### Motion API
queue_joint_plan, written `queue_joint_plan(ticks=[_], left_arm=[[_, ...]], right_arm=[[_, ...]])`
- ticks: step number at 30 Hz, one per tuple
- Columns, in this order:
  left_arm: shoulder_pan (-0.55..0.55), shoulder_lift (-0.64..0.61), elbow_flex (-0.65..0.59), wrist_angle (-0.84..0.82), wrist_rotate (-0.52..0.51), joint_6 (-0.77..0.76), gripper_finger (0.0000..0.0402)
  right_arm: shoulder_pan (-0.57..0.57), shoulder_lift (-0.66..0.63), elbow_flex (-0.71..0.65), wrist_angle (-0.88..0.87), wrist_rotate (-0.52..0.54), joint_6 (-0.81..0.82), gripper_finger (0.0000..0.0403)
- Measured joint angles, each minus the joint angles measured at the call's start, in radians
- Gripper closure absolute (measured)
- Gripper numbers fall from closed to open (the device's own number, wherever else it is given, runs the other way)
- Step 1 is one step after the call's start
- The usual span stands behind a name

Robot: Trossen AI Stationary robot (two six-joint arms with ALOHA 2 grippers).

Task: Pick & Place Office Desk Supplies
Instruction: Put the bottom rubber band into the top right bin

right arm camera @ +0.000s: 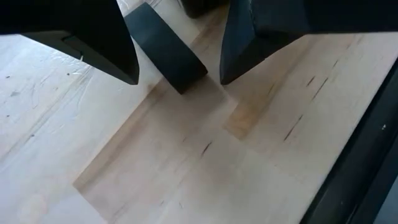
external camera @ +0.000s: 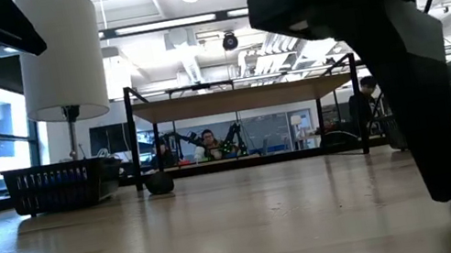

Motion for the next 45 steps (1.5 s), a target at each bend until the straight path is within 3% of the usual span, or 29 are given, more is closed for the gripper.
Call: queue_joint_plan(ticks=[16,21,33,40,45], left_arm=[[0.0,0.0,0.0,0.0,0.0,0.0,0.0277],[0.0,0.0,0.0,0.0,0.0,0.001,0.0277],[0.0,0.0,0.0,0.0,0.0,0.021,0.0277],[0.0,0.0,0.0,0.0,0.0,0.032,0.0277],[0.001,0.0,0.0,0.0,-0.001,0.034,0.0277]], right_arm=[[-0.032,0.002,0.001,-0.055,-0.071,0.014,0.0192],[-0.033,0.002,-0.001,-0.049,-0.078,0.029,0.0233],[-0.031,0.003,-0.003,-0.017,-0.105,0.026,0.0385],[-0.033,0.011,0.053,-0.011,-0.066,0.002,0.0398],[-0.029,0.01,0.176,-0.082,0.03,0.009,0.0398]])
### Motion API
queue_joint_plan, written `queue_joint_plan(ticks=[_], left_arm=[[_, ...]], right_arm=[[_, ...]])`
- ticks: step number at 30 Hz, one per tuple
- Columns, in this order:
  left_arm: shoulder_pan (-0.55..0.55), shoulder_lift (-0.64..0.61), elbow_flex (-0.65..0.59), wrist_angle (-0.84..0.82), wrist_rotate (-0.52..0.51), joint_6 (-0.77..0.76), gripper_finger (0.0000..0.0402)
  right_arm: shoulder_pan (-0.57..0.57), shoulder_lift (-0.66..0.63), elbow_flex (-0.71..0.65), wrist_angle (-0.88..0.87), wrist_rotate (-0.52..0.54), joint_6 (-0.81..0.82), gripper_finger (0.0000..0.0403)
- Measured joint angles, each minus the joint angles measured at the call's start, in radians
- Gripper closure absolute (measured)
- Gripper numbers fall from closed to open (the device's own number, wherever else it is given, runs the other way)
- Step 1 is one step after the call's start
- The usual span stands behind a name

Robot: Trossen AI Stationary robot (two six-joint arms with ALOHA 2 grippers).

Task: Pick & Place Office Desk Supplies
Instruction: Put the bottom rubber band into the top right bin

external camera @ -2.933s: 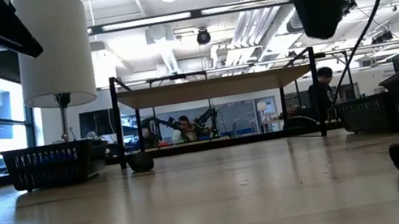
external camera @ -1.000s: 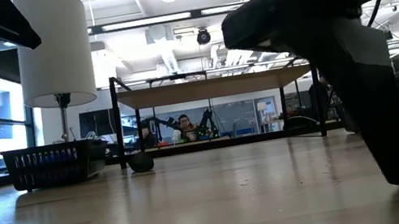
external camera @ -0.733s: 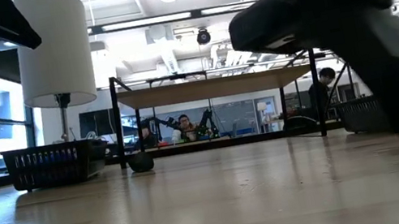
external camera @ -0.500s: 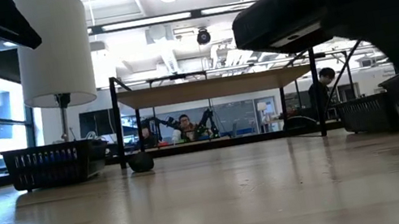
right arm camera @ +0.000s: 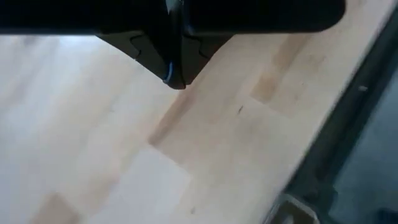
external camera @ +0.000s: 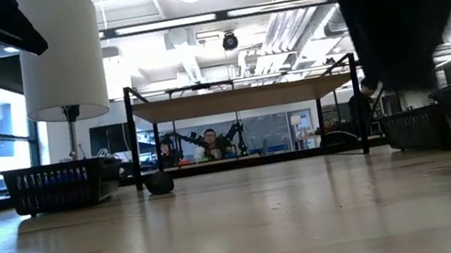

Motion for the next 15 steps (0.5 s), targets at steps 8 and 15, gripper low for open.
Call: queue_joint_plan(ticks=[8,15], left_arm=[[0.0,0.0,0.0,0.003,-0.001,-0.004,0.0277],[0.007,0.0,0.0,0.109,-0.002,0.064,0.0277]], right_arm=[[0.008,-0.013,0.217,-0.372,0.041,0.249,0.0398],[0.024,-0.167,0.195,-0.393,0.091,0.275,0.0399]])
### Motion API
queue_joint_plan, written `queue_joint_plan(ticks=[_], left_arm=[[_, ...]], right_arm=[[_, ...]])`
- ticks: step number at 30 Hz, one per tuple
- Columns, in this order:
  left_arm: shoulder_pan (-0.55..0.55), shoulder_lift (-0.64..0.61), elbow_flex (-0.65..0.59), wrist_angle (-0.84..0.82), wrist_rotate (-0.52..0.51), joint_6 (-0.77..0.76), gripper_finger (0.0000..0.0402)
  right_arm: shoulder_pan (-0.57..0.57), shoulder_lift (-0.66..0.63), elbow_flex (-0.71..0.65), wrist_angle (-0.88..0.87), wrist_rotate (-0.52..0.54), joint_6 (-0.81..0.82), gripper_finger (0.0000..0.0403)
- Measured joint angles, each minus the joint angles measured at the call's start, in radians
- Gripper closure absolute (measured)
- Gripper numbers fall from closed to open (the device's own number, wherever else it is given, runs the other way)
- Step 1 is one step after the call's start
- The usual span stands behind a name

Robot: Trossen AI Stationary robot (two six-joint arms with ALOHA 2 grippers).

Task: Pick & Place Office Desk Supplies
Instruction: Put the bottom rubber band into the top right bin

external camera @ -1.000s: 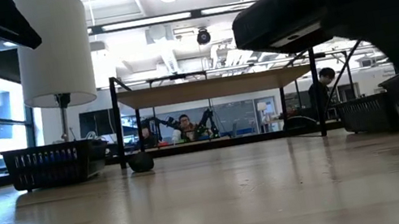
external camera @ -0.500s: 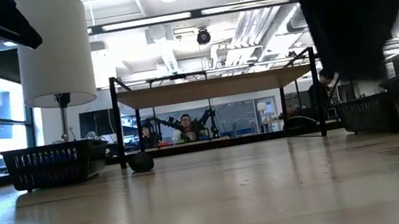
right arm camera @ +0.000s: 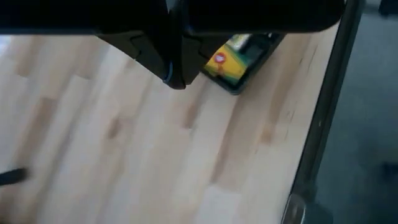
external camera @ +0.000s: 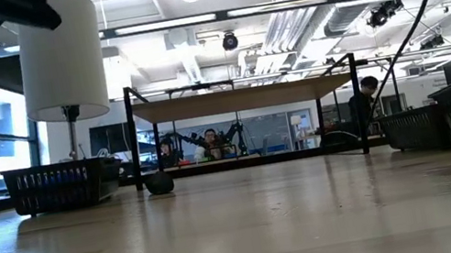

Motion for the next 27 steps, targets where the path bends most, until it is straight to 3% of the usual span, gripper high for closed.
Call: queue_joint_plan(ticks=[5,9,17,27], left_arm=[[0.007,0.0,0.0,0.045,0.001,0.059,0.0277],[0.016,0.0,0.0,0.044,0.0,0.06,0.0277],[0.041,0.0,0.0,0.045,0.0,0.093,0.0277],[0.08,0.0,0.0,0.045,0.004,0.093,0.0277]], right_arm=[[-0.001,-0.146,-0.036,0.0,0.105,0.056,0.0399],[0.0,-0.295,-0.162,0.002,0.151,0.138,0.0399],[-0.037,-0.665,-0.648,0.001,0.282,0.443,0.0399],[-0.213,-1.047,-1.289,0.16,0.27,0.868,0.0399]])
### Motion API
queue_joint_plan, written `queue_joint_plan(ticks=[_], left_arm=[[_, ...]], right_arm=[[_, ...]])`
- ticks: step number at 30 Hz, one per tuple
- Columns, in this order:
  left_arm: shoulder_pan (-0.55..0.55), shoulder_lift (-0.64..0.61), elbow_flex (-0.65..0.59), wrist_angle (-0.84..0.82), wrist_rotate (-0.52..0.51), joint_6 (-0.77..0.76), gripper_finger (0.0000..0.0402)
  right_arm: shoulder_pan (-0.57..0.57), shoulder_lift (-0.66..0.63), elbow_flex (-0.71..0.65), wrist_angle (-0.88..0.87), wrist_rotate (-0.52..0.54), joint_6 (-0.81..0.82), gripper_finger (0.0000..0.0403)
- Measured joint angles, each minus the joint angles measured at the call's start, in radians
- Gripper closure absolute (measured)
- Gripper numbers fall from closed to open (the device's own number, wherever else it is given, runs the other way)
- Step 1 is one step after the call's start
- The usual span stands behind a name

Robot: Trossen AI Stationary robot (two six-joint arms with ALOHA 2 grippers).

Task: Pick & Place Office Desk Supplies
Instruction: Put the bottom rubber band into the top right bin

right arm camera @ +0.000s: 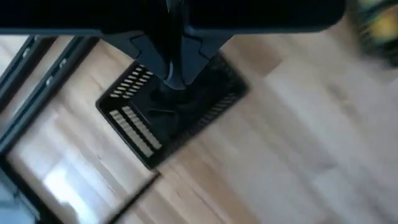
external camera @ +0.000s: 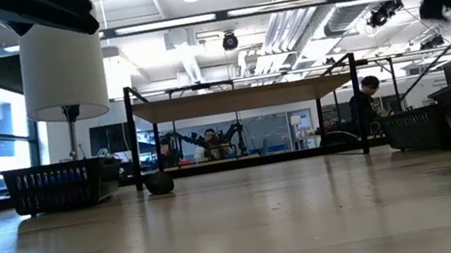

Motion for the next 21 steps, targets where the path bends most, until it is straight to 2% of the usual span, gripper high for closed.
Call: queue_joint_plan(ticks=[4,9,12,21], left_arm=[[0.005,0.0,0.0,0.002,0.002,-0.001,0.0277],[0.008,0.0,0.0,0.004,0.002,-0.001,0.0277],[0.007,0.0,0.0,0.004,0.002,-0.002,0.0277],[0.006,0.0,0.0,0.006,0.003,-0.004,0.0277]], right_arm=[[-0.106,-0.06,-0.162,0.121,-0.059,0.005,0.0399],[-0.254,-0.054,-0.278,0.213,-0.134,-0.04,0.0399],[-0.334,-0.041,-0.303,0.265,-0.186,-0.077,0.0399],[-0.481,-0.036,-0.306,0.315,-0.218,-0.114,0.0399]])
